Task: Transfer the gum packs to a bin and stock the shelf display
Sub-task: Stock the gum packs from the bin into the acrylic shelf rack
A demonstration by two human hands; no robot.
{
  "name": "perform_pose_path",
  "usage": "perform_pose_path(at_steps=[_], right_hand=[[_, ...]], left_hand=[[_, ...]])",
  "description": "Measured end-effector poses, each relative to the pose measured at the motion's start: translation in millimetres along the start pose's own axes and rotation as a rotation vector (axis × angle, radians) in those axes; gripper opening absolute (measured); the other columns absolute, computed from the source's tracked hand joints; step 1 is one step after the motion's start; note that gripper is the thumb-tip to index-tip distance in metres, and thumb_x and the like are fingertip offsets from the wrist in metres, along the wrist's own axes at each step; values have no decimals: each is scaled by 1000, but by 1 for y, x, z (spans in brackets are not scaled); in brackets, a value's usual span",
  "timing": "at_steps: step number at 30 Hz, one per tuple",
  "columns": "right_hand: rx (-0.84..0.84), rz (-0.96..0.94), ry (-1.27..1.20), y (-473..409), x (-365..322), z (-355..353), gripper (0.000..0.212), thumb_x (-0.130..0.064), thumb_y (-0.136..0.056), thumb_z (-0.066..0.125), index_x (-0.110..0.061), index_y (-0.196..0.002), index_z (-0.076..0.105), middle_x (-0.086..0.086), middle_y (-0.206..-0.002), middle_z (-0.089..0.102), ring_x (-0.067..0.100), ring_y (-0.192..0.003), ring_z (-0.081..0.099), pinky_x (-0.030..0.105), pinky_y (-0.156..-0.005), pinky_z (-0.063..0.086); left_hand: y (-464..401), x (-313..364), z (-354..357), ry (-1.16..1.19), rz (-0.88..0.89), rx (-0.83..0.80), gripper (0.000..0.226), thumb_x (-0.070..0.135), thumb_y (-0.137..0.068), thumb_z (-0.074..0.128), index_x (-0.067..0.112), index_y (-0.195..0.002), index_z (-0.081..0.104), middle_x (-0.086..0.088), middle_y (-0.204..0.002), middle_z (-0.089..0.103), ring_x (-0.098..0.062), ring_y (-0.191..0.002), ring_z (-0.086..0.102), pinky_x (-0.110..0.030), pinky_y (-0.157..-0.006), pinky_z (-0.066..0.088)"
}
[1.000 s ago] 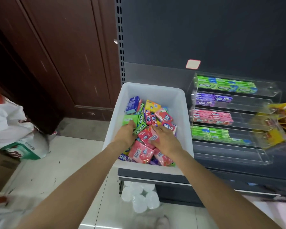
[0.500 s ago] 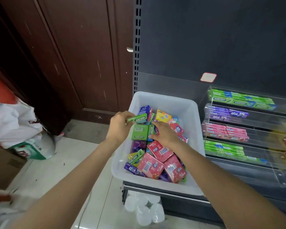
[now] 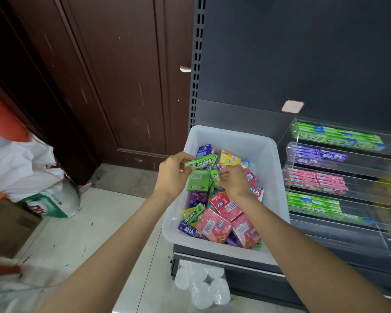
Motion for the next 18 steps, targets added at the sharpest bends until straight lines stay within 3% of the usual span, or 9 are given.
perform_pose_path(at_steps=[2, 5, 8, 11, 14, 16, 18], right_hand=[[33, -14, -146, 12, 2, -13, 10, 5, -77, 70, -1, -75, 62, 12, -76, 65, 2, -60, 57, 22, -64, 44], [151, -49, -241, 32, 6, -43, 9, -6, -82, 68, -7, -88, 62, 4, -85, 63, 10, -77, 57, 23, -72, 42], [254, -77, -306, 55, 24, -83, 16, -7, -87, 62, -14, -79, 50, -3, -76, 57, 7, -72, 53, 15, -63, 41], [328, -96, -326, 78, 55, -125, 4, -5, -89, 59, -7, -93, 59, -1, -77, 58, 6, -71, 52, 12, -63, 41], [338, -63, -303, 94, 94, -163, 32, 2, -89, 56, -16, -115, 61, -7, -82, 59, 5, -75, 55, 9, -70, 44], [351, -19, -237, 101, 123, -188, 38, 3, -87, 58, -18, -119, 60, -5, -86, 61, 7, -78, 57, 17, -79, 48], [358, 18, -156, 104, 156, -211, 29, 2, -84, 62, -10, -111, 66, -1, -89, 63, 12, -81, 58, 31, -86, 51]], left_hand=[[3, 7, 2, 33, 4, -14, 14, 12, -87, 64, 13, -101, 66, 5, -90, 64, -9, -80, 55, -1, -59, 38], [9, 25, 13, 61, 33, -43, 17, 14, -87, 64, 16, -104, 66, 5, -95, 65, -9, -86, 57, -11, -68, 40], [17, 53, 35, 93, 84, -69, 18, 10, -87, 64, 16, -103, 67, 11, -94, 63, -5, -84, 56, -13, -72, 40], [25, 84, 69, 133, 169, -127, 17, 5, -85, 64, 16, -98, 66, 9, -94, 66, -3, -78, 57, -9, -71, 43], [32, 116, 109, 139, 225, -183, 19, 2, -84, 63, 16, -97, 67, 5, -90, 65, -5, -76, 57, -14, -71, 46], [37, 137, 138, 132, 228, -202, 18, 6, -85, 64, 16, -99, 67, 6, -87, 64, -9, -78, 57, -21, -75, 47], [43, 154, 168, 135, 207, -212, 17, 11, -86, 65, 16, -102, 67, 3, -90, 65, -16, -83, 59, -29, -78, 49]])
Point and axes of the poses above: each hand's wrist, its own y-axis away from the middle knuckle, its own z-axis out of the palm, x = y × z, the point moved 2 cm from there along -y, towards the middle knuckle
